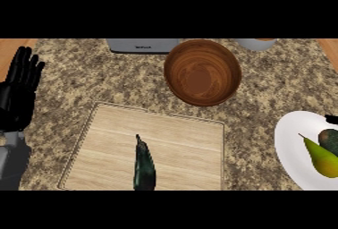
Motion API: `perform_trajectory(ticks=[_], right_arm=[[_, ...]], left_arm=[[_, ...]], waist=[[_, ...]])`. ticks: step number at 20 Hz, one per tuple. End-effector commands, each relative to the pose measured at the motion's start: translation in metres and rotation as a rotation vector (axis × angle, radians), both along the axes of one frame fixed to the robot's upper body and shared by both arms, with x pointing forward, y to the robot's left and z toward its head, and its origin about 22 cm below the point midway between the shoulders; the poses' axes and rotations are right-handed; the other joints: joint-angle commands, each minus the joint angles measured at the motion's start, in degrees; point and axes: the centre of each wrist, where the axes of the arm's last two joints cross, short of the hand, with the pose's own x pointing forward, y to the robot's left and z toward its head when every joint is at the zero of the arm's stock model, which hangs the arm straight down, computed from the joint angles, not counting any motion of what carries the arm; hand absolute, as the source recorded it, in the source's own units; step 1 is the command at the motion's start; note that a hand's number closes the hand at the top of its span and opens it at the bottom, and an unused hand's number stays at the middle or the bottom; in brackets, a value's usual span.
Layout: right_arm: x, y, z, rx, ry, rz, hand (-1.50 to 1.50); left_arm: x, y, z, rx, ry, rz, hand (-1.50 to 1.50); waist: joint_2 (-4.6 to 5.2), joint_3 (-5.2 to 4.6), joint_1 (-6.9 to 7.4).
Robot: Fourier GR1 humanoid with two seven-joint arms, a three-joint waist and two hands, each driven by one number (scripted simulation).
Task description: Pick the pear from the plate and place it in the bowl
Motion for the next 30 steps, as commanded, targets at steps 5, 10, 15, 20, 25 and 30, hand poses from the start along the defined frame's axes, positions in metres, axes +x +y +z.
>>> perform_trajectory(ticks=[5,10,15,20,25,30], right_arm=[[0.003,-0.001,-0.039,0.096,0.067,0.083,-1.50],[0.012,-0.003,-0.047,0.132,0.042,0.100,-1.50],[0.021,0.014,-0.051,0.066,0.084,0.108,-1.50],[0.029,0.010,-0.069,0.069,0.069,0.095,-1.50],[0.025,0.027,-0.090,0.065,0.079,0.096,-1.50],[0.020,0.023,-0.104,0.016,0.118,0.073,-1.50]], left_arm=[[-0.002,0.006,-0.001,0.007,0.013,-0.012,0.00],[0.002,-0.003,0.001,-0.006,-0.008,0.009,0.00],[-0.004,-0.007,0.000,0.007,0.012,0.004,0.00],[-0.009,-0.015,-0.019,0.022,-0.015,0.022,0.00],[0.004,-0.007,-0.006,-0.012,0.008,0.022,0.00],[-0.009,0.021,0.002,-0.002,0.008,0.018,0.00]], waist=[[-0.09,-0.01,-0.43],[-0.05,-0.01,-0.45],[-0.19,-0.06,-0.71],[-0.08,-0.02,-0.37],[-0.20,-0.06,-0.91],[-0.21,-0.05,-0.73]])
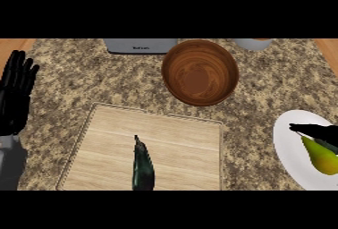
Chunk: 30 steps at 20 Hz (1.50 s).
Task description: Pick the pear from the plate and place it in the bowl
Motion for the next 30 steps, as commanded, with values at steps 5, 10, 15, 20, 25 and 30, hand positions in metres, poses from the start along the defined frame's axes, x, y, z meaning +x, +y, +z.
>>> perform_trajectory(ticks=[5,10,15,20,25,30], right_arm=[[0.007,-0.005,-0.015,-0.006,0.049,0.000,-1.50],[0.004,0.001,-0.024,0.084,-0.068,0.016,1.50],[0.009,-0.009,-0.024,0.097,-0.111,0.043,1.50],[0.000,-0.017,-0.021,-0.042,-0.133,-0.276,1.50],[-0.068,-0.096,-0.005,-0.328,-0.194,-0.814,1.50],[-0.066,-0.073,-0.020,-0.382,-0.338,-0.970,1.50]], left_arm=[[-0.002,-0.006,0.004,0.006,-0.013,-0.009,0.00],[0.002,-0.013,-0.008,-0.006,-0.003,0.003,0.00],[-0.002,-0.008,0.012,-0.002,-0.003,-0.008,0.00],[-0.008,0.006,0.002,0.005,0.010,0.019,0.00],[-0.018,0.021,-0.005,0.022,0.038,0.100,0.00],[-0.024,0.025,-0.015,0.010,0.028,0.079,0.00]], waist=[[0.04,0.07,0.02],[0.03,0.07,-0.28],[0.05,0.10,0.14],[-0.60,-0.16,-1.60],[-1.61,-0.54,-6.79],[-1.39,-0.62,-5.13]])
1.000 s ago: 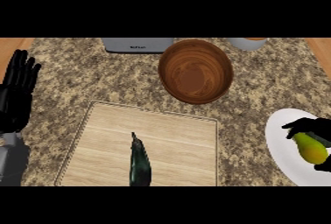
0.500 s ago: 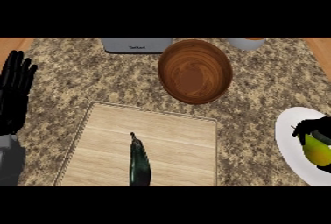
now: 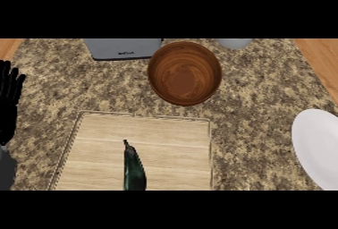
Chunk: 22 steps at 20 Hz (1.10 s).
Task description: Pick the pear from the plate and place it in the bowl
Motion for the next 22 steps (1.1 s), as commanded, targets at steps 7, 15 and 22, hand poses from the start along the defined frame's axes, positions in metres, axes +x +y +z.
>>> perform_trajectory(ticks=[7,15,22], right_arm=[[0.008,0.011,0.059,-0.173,-0.272,-0.169,1.50],[0.057,0.100,0.154,-0.025,-0.586,0.041,1.50],[0.036,0.178,0.228,0.189,-0.706,0.096,1.50]], left_arm=[[-0.008,0.004,0.001,0.000,0.001,0.023,0.00],[-0.001,0.003,0.001,-0.006,0.015,0.023,0.00],[-0.007,-0.002,-0.007,-0.009,0.016,-0.021,0.00]], waist=[[-0.49,0.01,-0.69],[-0.78,-0.02,-1.25],[-0.43,0.24,0.30]])
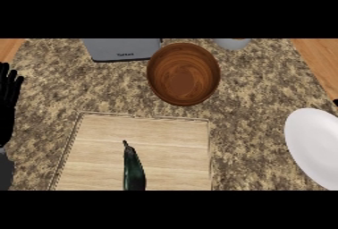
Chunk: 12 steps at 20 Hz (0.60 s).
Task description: Pick the pear from the plate and place it in the bowl
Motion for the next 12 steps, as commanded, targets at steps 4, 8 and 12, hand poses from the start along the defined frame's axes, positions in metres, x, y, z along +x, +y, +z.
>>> perform_trajectory(ticks=[4,8,12], right_arm=[[-0.041,0.088,0.067,0.124,-0.019,0.058,1.50],[-0.046,0.135,0.093,0.149,-0.001,0.017,1.50],[-0.017,0.163,0.110,0.146,0.068,0.004,1.50]], left_arm=[[0.007,-0.011,0.000,0.005,-0.018,-0.036,0.00],[0.021,-0.031,0.004,0.000,-0.035,-0.089,0.00],[0.018,-0.021,0.017,-0.005,-0.024,-0.116,0.00]], waist=[[1.17,0.28,2.98],[1.89,0.32,5.28],[2.00,0.39,6.89]])
